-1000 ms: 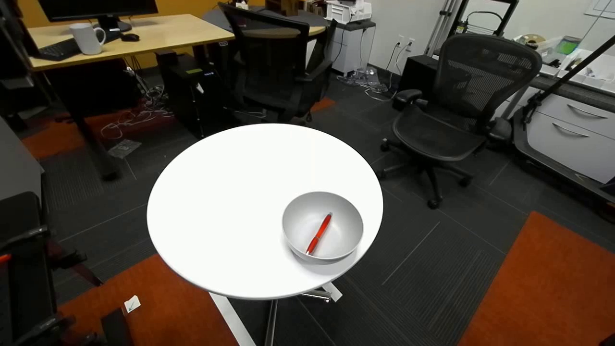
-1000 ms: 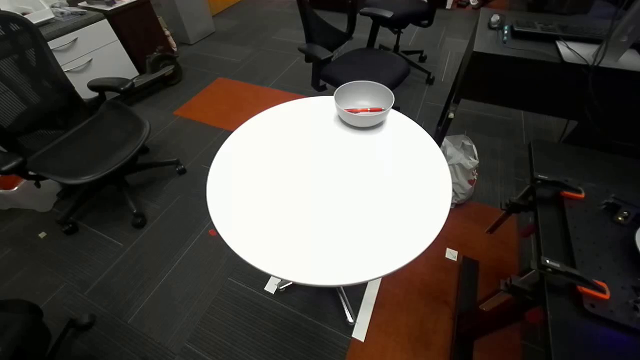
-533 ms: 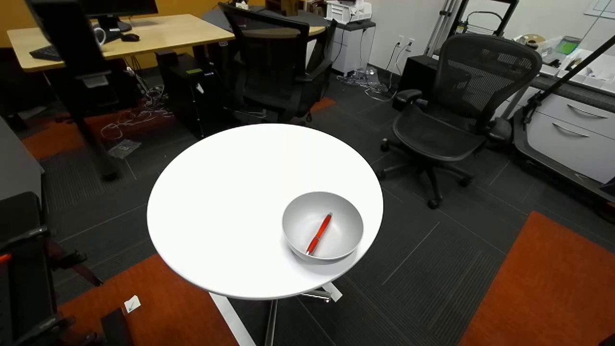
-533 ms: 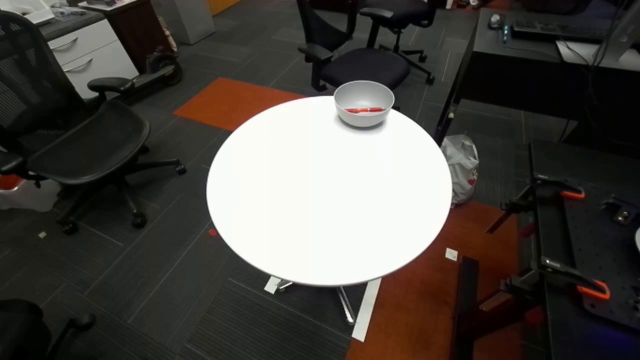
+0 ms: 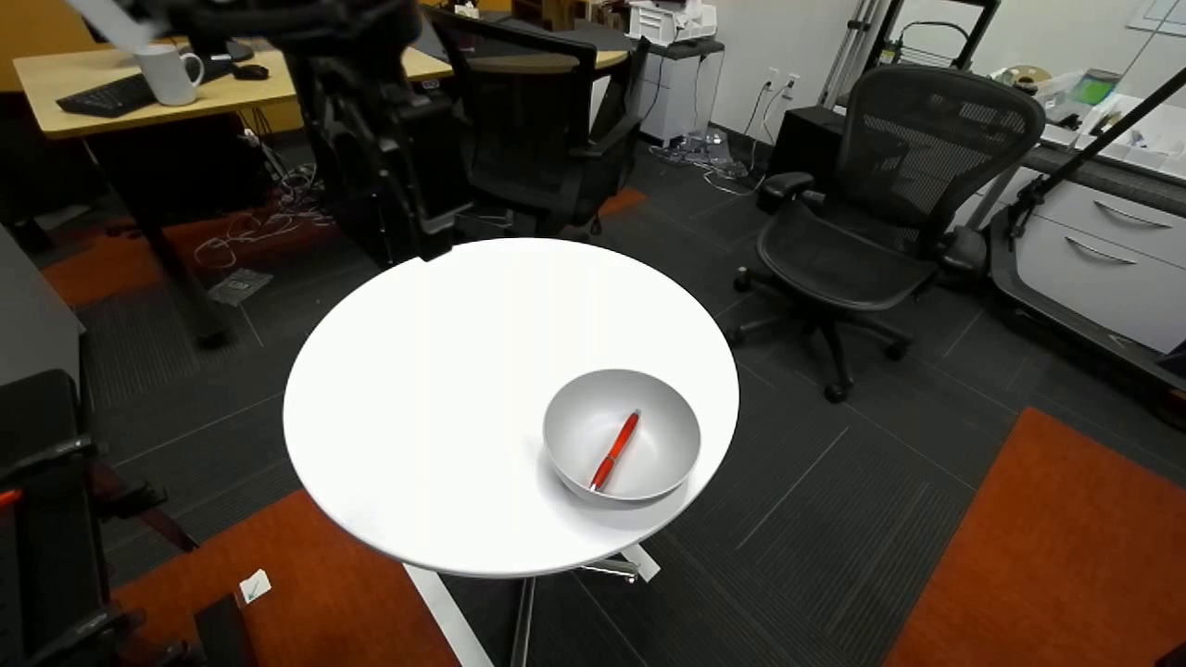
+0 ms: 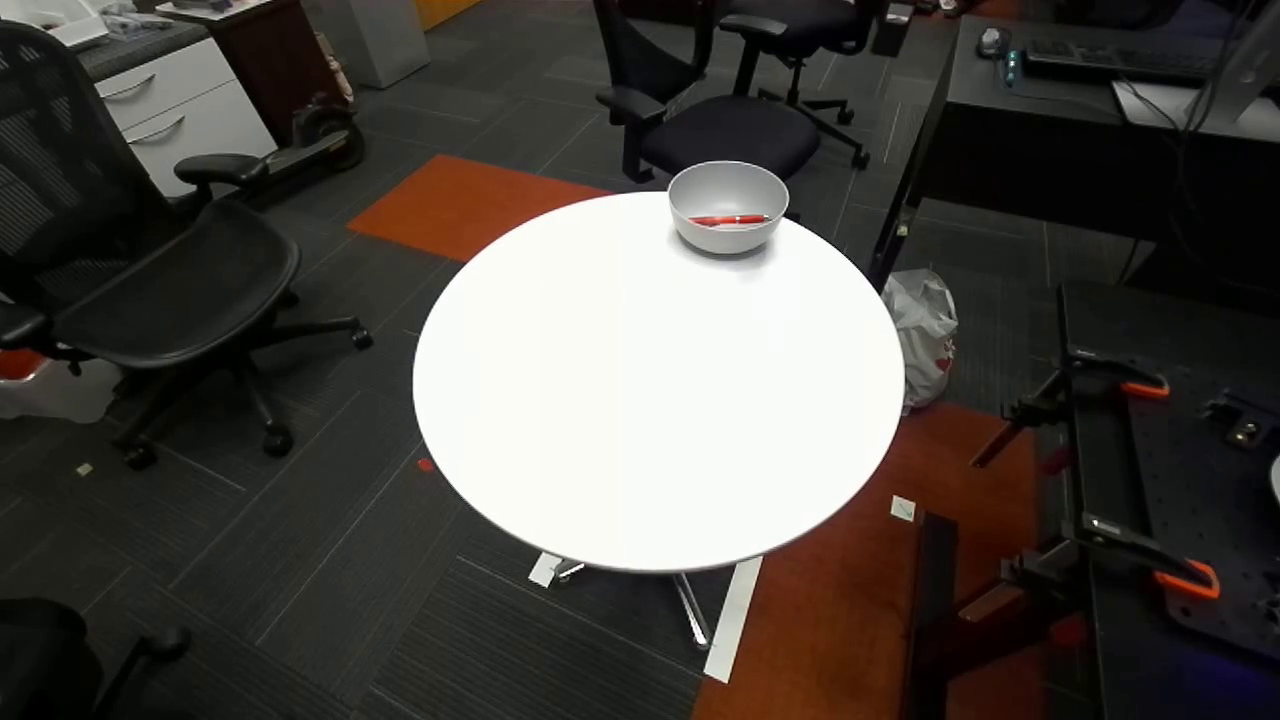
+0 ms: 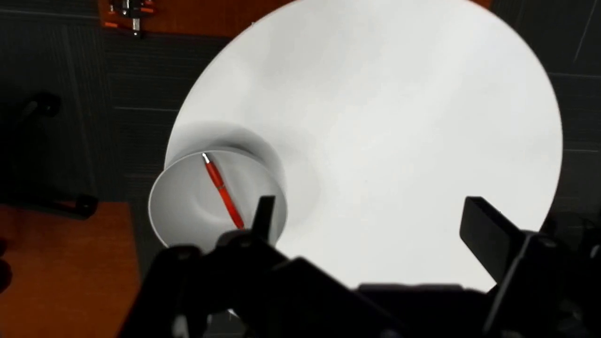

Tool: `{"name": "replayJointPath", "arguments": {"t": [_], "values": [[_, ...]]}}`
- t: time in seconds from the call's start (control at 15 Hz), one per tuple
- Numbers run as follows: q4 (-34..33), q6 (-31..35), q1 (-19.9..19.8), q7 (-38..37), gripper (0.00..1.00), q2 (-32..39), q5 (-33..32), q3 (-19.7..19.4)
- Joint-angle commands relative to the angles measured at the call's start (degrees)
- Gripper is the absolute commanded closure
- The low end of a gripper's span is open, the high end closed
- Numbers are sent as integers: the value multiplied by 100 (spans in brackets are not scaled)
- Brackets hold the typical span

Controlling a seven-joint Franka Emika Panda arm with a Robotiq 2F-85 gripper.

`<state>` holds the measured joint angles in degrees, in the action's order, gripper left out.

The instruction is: Put the marker on the table

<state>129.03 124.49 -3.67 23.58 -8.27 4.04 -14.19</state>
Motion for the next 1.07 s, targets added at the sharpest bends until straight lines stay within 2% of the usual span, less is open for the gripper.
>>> {"name": "replayJointPath", "arguments": {"t": [0.0, 0.07, 0.27, 0.47, 0.67, 1.0], "values": [[-471, 404, -205, 117, 0, 697, 136, 57], [-171, 300, -214, 5, 0, 348, 25, 142], [-372, 368, -291, -2, 0, 671, 26, 159], [-415, 368, -293, -3, 0, 695, 26, 164], [-455, 705, -313, 352, 0, 892, 157, 176], [-683, 1445, -499, 1184, 0, 1636, 247, 259]]}}
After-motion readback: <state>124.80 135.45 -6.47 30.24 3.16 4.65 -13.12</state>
